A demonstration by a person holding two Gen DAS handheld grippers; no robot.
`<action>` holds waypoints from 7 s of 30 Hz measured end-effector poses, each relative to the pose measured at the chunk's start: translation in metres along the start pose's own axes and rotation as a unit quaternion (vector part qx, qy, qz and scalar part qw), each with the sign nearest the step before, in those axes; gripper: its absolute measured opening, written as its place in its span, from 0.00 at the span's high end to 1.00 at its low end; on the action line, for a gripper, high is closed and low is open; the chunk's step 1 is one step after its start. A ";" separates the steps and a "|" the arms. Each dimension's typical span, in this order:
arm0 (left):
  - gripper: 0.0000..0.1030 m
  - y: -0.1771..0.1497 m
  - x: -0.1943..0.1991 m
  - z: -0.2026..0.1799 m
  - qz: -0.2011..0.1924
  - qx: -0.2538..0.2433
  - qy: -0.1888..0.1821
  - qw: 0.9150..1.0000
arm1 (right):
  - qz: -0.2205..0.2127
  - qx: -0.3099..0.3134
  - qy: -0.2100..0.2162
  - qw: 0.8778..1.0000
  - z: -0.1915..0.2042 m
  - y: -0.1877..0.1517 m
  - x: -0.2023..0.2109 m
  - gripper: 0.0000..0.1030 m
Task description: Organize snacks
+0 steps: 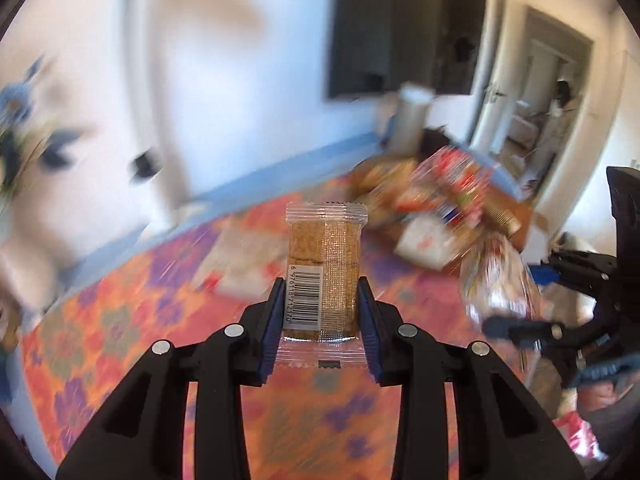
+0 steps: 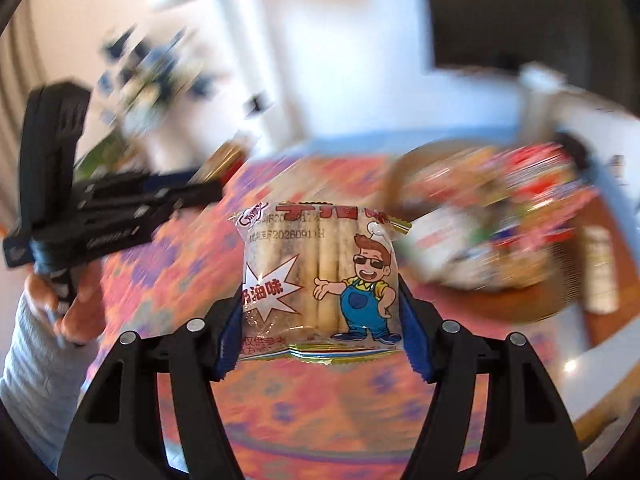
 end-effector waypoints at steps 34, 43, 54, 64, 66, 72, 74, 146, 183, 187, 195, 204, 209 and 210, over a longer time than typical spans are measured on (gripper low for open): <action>0.27 0.034 -0.002 0.043 -0.026 0.079 -0.007 0.996 | -0.008 -0.083 -0.022 0.996 -0.059 -0.007 -0.010 0.24; 0.22 -0.055 0.016 0.088 -0.004 0.098 0.054 0.994 | 0.062 -0.028 0.011 0.998 0.018 -0.033 -0.069 0.23; 0.23 -0.142 -0.041 0.150 0.053 0.185 0.071 0.979 | 0.061 -0.194 -0.030 0.979 0.001 -0.032 -0.153 0.23; 0.26 -0.140 -0.038 0.149 0.028 0.194 0.038 0.980 | 0.062 -0.186 -0.044 0.980 0.013 -0.028 -0.199 0.22; 0.26 -0.140 -0.033 0.153 0.018 0.206 0.044 0.977 | 0.080 -0.157 -0.005 0.984 0.042 -0.031 -0.201 0.22; 0.26 -0.146 -0.021 0.182 -0.004 0.272 0.069 0.960 | 0.111 -0.004 0.139 0.984 0.144 -0.037 -0.183 0.28; 0.25 -0.147 -0.019 0.187 -0.006 0.282 0.069 0.957 | 0.082 0.026 0.128 0.988 0.144 -0.028 -0.165 0.28; 0.28 -0.051 0.001 -0.002 0.038 0.102 0.015 0.994 | 0.055 -0.034 0.119 0.991 -0.009 -0.023 0.019 0.27; 0.16 0.055 -0.094 -0.053 0.000 0.118 -0.160 0.980 | -0.011 -0.039 -0.109 0.993 -0.119 0.065 0.016 0.17; 0.16 0.044 -0.062 -0.047 -0.018 0.112 -0.147 0.983 | -0.002 -0.024 -0.080 0.997 -0.090 0.052 0.019 0.16; 0.16 -0.002 -0.005 -0.012 -0.030 0.127 -0.092 0.987 | 0.024 0.040 -0.022 0.999 -0.001 0.006 -0.004 0.14; 0.16 -0.095 0.031 0.047 0.006 0.177 0.050 0.983 | 0.047 0.080 0.016 0.996 0.076 -0.046 -0.055 0.14; 0.14 -0.133 0.030 0.057 0.019 0.179 0.128 0.975 | 0.043 0.084 -0.007 0.995 0.088 -0.065 -0.084 0.14; 0.14 -0.140 0.027 0.060 0.021 0.185 0.144 0.972 | 0.040 0.085 -0.013 0.996 0.089 -0.067 -0.091 0.14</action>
Point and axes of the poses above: each gripper's, at about its wrist camera, not at the fingertips, and x roughly against the way its jaws point, z to its left, y to its top, the point moved 4 cm from there along -x, roughly the way its jaws point, and after that the axes turned 5 degrees about y, right-handed, at the moved point
